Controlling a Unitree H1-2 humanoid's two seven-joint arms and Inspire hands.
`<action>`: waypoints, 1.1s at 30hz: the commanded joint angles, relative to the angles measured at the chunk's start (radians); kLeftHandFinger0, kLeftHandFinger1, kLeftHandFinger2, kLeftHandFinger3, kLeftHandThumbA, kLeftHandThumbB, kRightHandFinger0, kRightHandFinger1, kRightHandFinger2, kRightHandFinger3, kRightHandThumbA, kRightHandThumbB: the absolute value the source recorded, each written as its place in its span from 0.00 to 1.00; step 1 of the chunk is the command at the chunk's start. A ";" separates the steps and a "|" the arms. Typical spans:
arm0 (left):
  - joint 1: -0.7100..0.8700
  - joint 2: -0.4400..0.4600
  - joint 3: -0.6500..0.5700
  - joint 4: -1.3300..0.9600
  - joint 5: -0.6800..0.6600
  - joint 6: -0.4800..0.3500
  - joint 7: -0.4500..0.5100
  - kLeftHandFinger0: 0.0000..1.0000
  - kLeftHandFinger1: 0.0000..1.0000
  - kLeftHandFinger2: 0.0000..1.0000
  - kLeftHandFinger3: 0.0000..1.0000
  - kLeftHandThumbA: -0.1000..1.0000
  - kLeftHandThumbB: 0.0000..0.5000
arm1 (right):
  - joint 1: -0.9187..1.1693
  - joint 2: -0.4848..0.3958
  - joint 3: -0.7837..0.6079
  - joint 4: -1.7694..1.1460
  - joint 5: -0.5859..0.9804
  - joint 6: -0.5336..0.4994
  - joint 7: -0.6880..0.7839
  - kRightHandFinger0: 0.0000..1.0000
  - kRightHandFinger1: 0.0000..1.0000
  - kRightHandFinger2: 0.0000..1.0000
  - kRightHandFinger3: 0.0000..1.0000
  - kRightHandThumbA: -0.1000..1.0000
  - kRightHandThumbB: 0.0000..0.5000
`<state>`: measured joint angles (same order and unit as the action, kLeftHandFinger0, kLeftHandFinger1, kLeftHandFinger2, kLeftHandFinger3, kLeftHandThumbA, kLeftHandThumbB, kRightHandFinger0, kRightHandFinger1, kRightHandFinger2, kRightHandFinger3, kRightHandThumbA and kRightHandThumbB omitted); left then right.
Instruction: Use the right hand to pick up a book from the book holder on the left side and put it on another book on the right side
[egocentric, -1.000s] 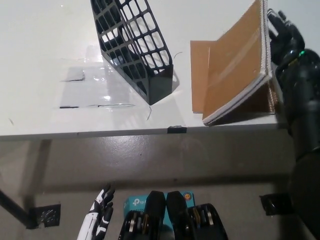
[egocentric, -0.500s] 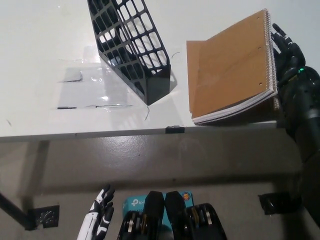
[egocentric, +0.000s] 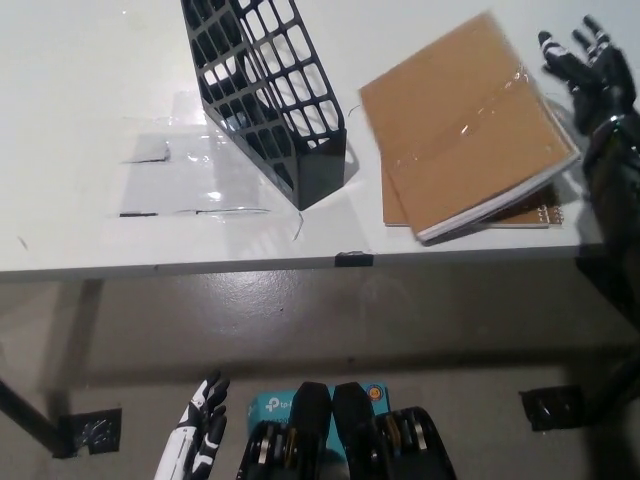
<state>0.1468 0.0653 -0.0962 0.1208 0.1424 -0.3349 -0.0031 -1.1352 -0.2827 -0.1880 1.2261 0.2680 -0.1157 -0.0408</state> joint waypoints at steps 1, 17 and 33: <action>0.004 -0.003 0.000 -0.008 -0.002 -0.045 0.004 1.00 1.00 1.00 1.00 0.95 0.27 | -0.052 -0.068 0.047 -0.071 -0.095 -0.110 -0.029 1.00 1.00 1.00 1.00 0.95 0.49; 0.005 -0.002 -0.006 0.000 -0.003 -0.047 -0.003 1.00 1.00 1.00 1.00 0.96 0.27 | 0.231 -0.188 0.037 -1.176 -0.175 0.098 -0.044 1.00 1.00 1.00 1.00 1.00 0.55; -0.060 0.016 -0.013 -0.007 -0.023 -0.021 -0.037 1.00 1.00 1.00 1.00 1.00 0.50 | 1.007 0.022 0.264 -2.115 -0.309 -0.039 0.090 1.00 1.00 1.00 1.00 1.00 0.35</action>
<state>0.1348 0.0657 -0.0973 0.1539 0.1425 -0.3306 -0.0033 -0.4702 -0.3009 -0.0964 0.1844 0.1256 -0.0769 -0.1068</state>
